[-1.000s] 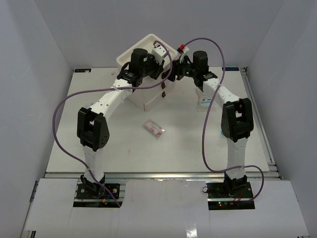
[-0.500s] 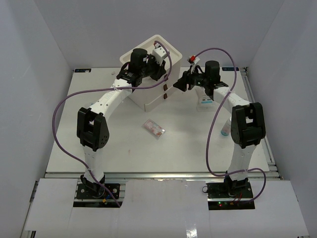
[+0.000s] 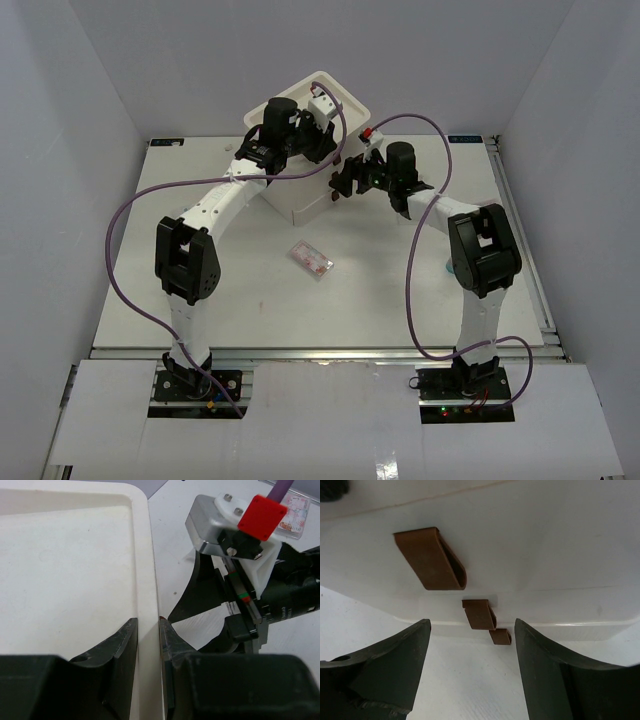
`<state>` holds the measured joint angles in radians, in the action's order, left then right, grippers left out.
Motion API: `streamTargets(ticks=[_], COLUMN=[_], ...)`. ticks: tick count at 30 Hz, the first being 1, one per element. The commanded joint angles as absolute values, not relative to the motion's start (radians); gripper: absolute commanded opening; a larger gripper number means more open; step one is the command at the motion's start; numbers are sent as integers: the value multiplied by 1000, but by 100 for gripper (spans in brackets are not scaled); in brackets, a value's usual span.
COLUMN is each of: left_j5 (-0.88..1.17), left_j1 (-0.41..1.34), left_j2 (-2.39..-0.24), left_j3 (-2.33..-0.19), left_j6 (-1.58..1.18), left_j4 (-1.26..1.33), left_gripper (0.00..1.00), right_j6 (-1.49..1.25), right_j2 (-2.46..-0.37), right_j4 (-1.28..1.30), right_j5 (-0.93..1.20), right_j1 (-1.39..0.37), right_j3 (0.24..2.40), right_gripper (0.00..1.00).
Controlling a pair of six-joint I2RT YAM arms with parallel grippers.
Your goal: Organize the makeup
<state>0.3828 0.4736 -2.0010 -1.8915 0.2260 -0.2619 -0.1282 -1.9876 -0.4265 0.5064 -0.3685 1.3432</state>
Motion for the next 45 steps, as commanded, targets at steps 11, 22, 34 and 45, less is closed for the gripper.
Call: streamTargets(ticks=[11,22,34,45], left_j5=[502,490,478,477], left_j1=[509,509,487,477], left_j2=[-1993,-1999,-1997,-2015], left_j3=[-1902,-1907,-1896,-1893], left_j6=[188,178,142,127], left_j4=[-379,-375,-370,-356], left_gripper=[13,13,13,13], right_j6=[-176,-161,-46,31], right_j2=[-2062,-2005,-1700,-1491], right_j4=[-534,-573,-582,-453], right_j5=[403,482,525,542], right_j1=[-390,-390,-362,-347], right_j3=[1416,1359,1021,863], right_gripper=[54,14,8,8])
